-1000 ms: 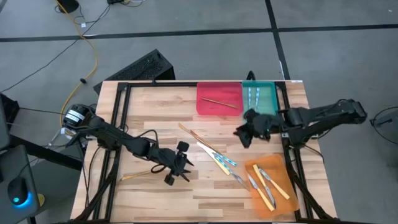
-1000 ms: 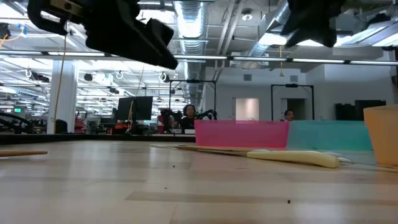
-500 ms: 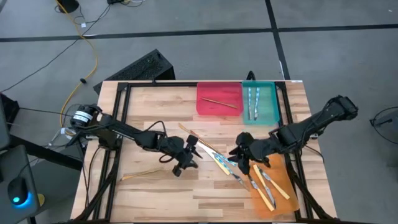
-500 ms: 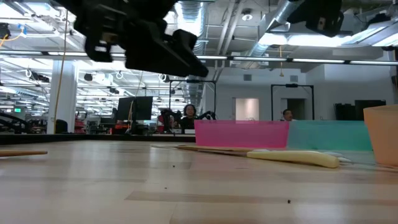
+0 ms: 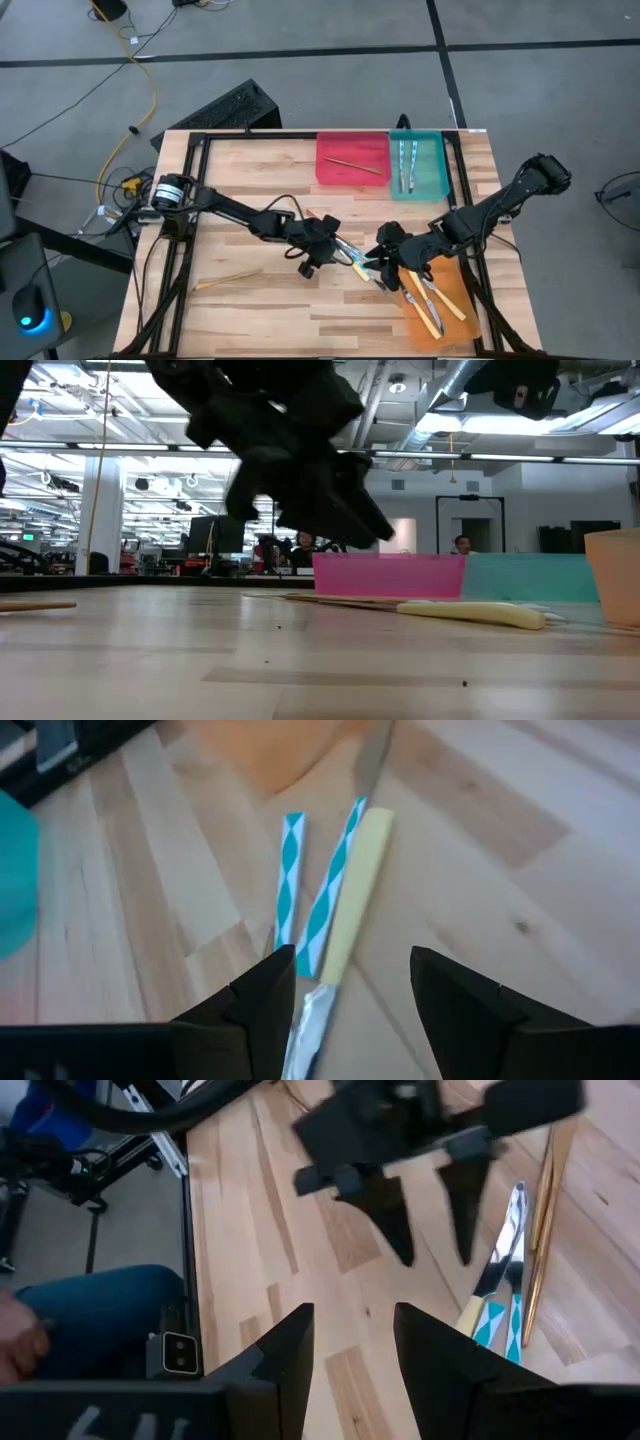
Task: Sort silverware by color (type)
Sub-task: Adjust the yellow knife
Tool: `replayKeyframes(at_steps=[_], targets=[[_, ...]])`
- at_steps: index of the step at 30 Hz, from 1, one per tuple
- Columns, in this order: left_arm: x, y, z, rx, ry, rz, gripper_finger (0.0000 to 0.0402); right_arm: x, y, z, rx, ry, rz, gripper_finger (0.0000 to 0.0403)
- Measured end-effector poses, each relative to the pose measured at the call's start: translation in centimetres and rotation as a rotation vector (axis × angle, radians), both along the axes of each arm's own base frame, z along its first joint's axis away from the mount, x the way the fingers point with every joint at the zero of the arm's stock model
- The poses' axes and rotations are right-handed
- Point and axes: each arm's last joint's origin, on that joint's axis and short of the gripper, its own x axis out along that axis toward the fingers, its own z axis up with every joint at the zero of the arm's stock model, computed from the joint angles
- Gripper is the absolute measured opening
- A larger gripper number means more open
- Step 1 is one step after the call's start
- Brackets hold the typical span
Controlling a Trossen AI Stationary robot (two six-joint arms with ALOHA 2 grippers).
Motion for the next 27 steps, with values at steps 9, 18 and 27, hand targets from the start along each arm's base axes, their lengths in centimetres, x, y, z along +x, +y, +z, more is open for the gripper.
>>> replayKeyframes(at_steps=[9,18,27], targets=[[0.6,1.0,-1.9,0.027,0.062,-0.044,0.0181,-0.4,0.9,0.1,0.004,-0.016,0.018,0.0162],[1.4,2.6,-4.5,0.006,0.107,0.025,0.0181,-0.3,0.9,0.2,0.023,-0.023,0.007,0.0162],[0.8,2.1,-5.4,-0.111,0.216,-0.039,0.0164,-0.3,0.9,0.2,0.022,-0.022,0.007,0.0162]])
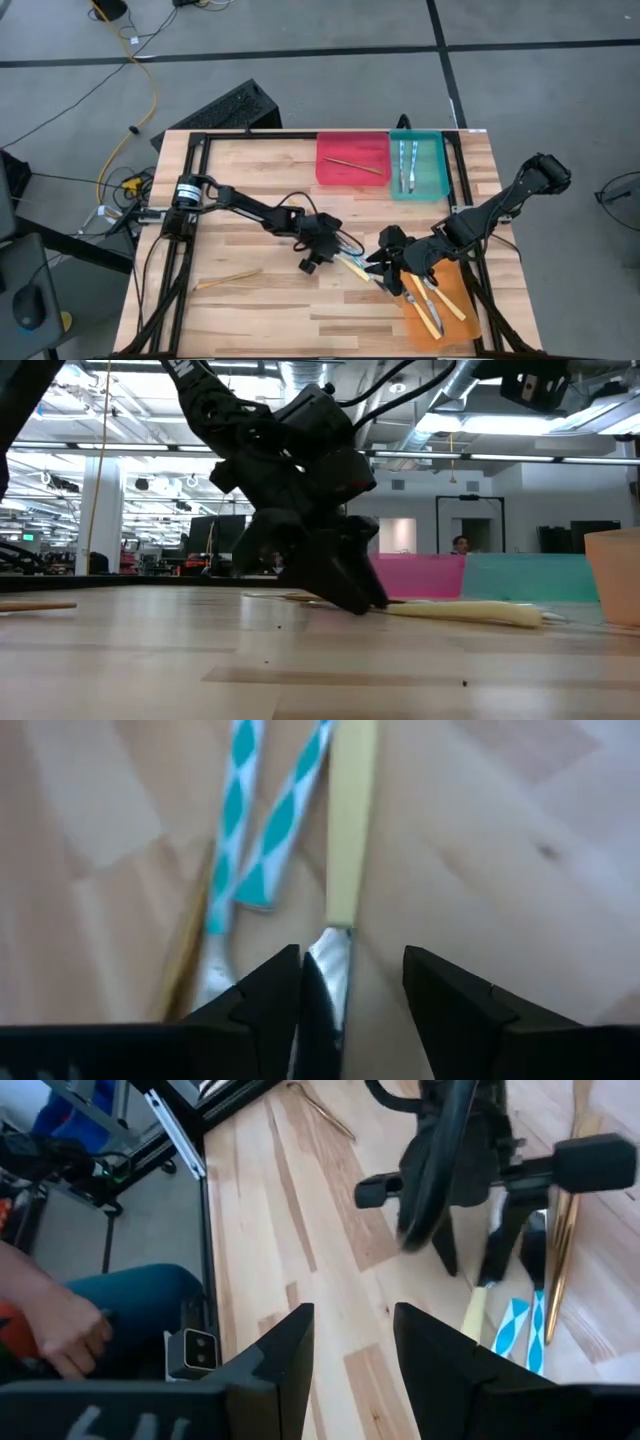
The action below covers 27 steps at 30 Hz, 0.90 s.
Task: Sort silverware by color (type)
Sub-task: Adjust the yellow knife, then put the golden knife into the red bin
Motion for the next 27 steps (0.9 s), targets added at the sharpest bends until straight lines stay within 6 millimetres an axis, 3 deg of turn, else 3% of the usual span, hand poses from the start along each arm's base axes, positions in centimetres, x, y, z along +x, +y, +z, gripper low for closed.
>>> replayKeyframes(at_steps=[12,15,21,27], targets=[[-1.9,-1.7,2.0,-0.063,0.137,-0.007,0.0130,0.0,0.0,0.0,-0.005,0.000,-0.002,0.0162],[-2.6,-1.5,3.2,0.005,0.162,0.048,0.0130,0.0,0.0,0.0,-0.006,-0.001,-0.004,0.0162],[-3.7,0.8,5.4,0.085,0.167,0.090,0.0130,0.0,0.0,0.0,-0.007,-0.002,-0.002,0.0162],[-4.2,5.2,5.6,0.093,0.201,0.186,0.0130,-0.1,0.1,0.0,-0.013,-0.002,0.007,0.0162]])
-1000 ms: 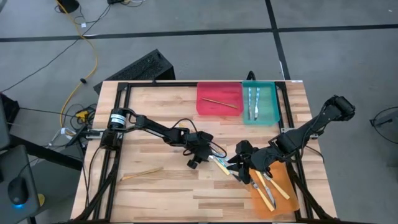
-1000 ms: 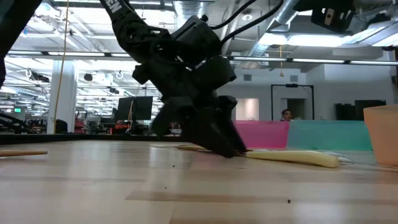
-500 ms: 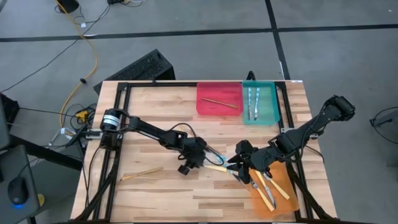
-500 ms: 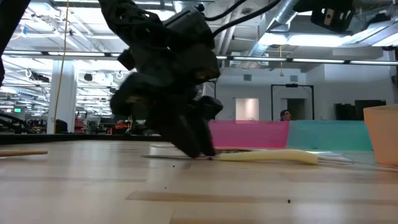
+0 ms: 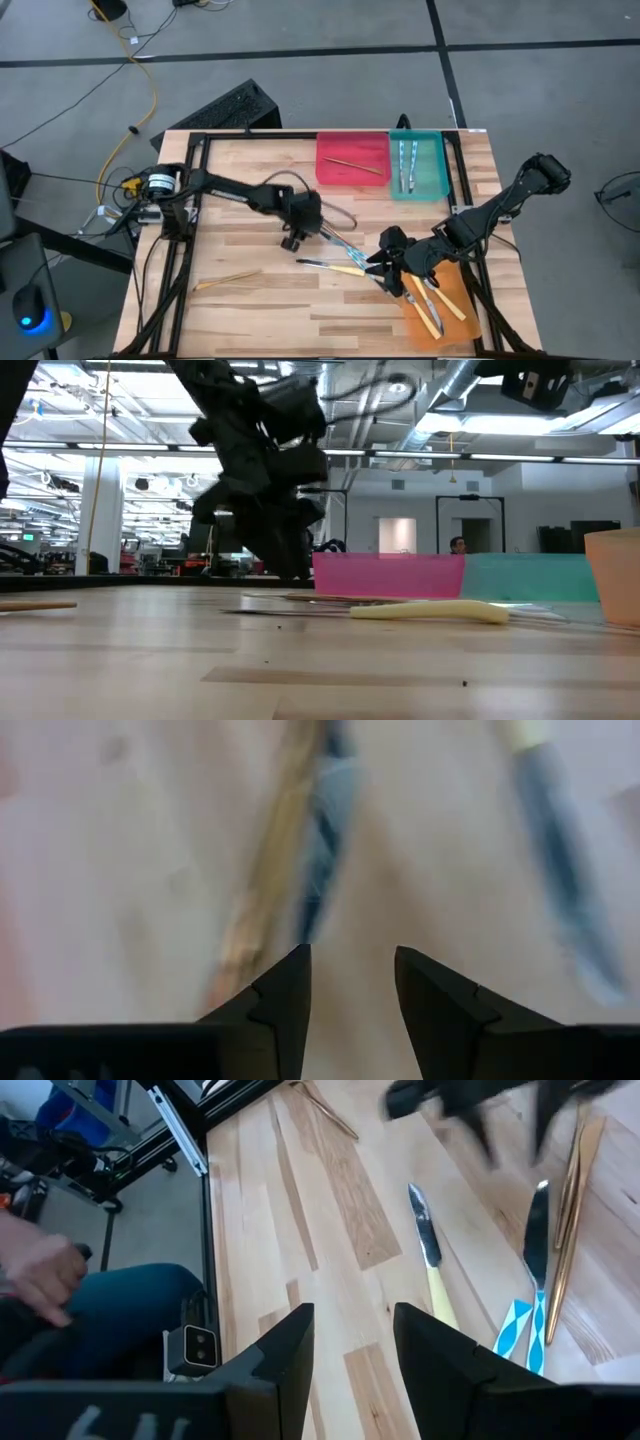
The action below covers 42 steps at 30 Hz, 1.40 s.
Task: Sort silverware by color (type)
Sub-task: Put the golden knife into the red bin
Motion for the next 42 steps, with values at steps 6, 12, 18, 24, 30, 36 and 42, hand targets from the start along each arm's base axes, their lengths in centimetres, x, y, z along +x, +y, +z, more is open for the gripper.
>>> replayKeyframes(at_steps=[6,12,18,24,30,36,42], targets=[[-0.5,4.0,-0.1,0.028,0.002,0.053,0.0130,0.0,0.0,0.0,-0.001,0.001,0.000,0.0162],[-2.1,6.6,-1.2,0.005,0.033,0.071,0.0130,0.0,0.0,0.0,-0.001,0.000,0.001,0.0162],[-3.8,6.8,-3.8,-0.009,-0.040,0.073,0.0130,0.0,0.0,0.0,-0.018,-0.002,0.005,0.0162],[-4.9,6.1,-5.6,0.046,-0.108,0.110,0.0130,0.0,-0.1,-0.1,-0.032,0.001,-0.007,0.0162],[-5.3,5.5,-6.0,0.053,-0.091,0.127,0.0084,0.0,-0.1,-0.1,-0.040,-0.002,-0.017,0.0162],[-5.2,4.8,-6.1,0.060,-0.078,0.131,0.0009,0.0,-0.2,-0.1,-0.040,-0.005,-0.031,0.0162],[-5.2,4.6,-5.5,0.002,-0.096,0.241,0.0002,0.0,-0.2,-0.1,-0.034,-0.001,-0.038,0.0162]])
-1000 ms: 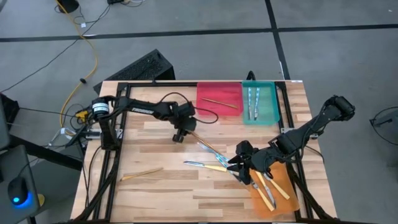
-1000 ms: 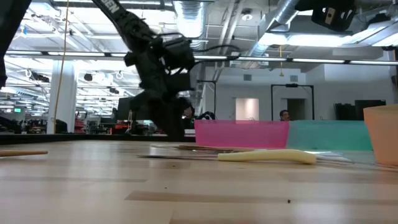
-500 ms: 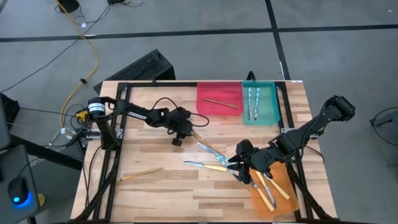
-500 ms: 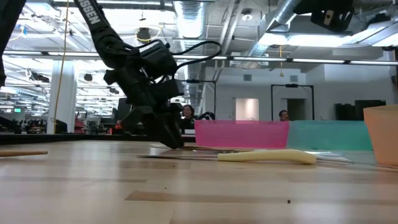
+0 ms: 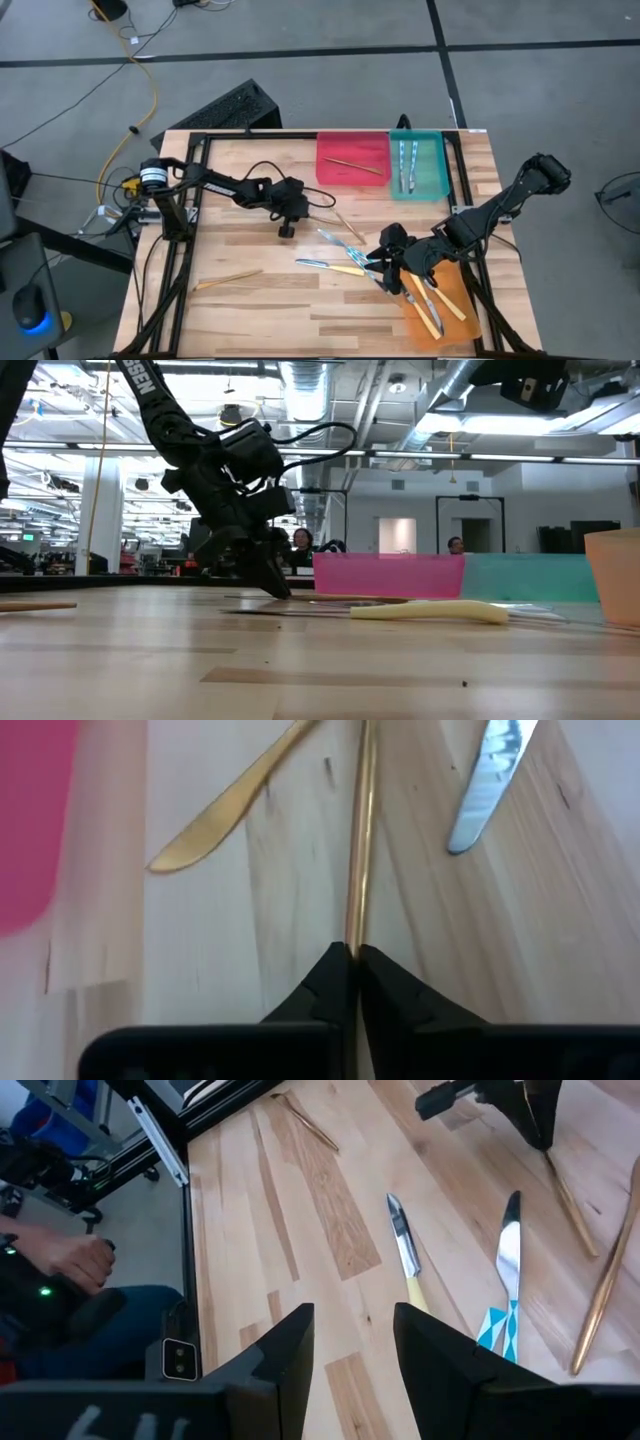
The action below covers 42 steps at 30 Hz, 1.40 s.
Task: Sort silverware by color (type)
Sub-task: Put the golden knife into the red bin
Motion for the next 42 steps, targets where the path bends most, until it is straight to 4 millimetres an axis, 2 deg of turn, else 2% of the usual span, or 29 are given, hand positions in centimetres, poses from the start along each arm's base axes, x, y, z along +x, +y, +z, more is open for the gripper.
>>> replayKeyframes(at_steps=[6,11,16,21,29,36,42], targets=[[-0.8,-0.4,2.5,-0.060,-0.038,0.079,0.0000,0.0,-0.1,0.0,-0.027,-0.016,-0.040,0.0162],[-1.1,-1.1,6.1,-0.069,-0.168,0.078,0.0000,0.1,-0.2,0.1,-0.050,-0.025,-0.053,0.0162],[-1.6,-2.3,8.6,-0.050,-0.247,0.068,0.0000,0.1,-0.2,0.1,-0.063,-0.028,-0.051,0.0162],[-1.8,-3.1,10.2,-0.039,-0.315,0.082,0.0000,0.0,-0.2,0.1,-0.087,-0.040,-0.076,0.0162],[-1.9,-3.2,13.0,-0.127,-0.502,0.143,0.0000,-0.8,0.7,0.2,-0.217,-0.124,-0.208,0.0162],[-3.1,-4.0,15.6,-0.235,-0.749,0.128,0.0000,-1.4,2.7,-2.8,-0.311,-0.187,-0.349,0.0162],[-5.4,-5.0,14.6,-0.337,-0.992,0.151,0.0000,-0.3,3.9,-5.6,-0.373,-0.215,-0.446,0.0162]])
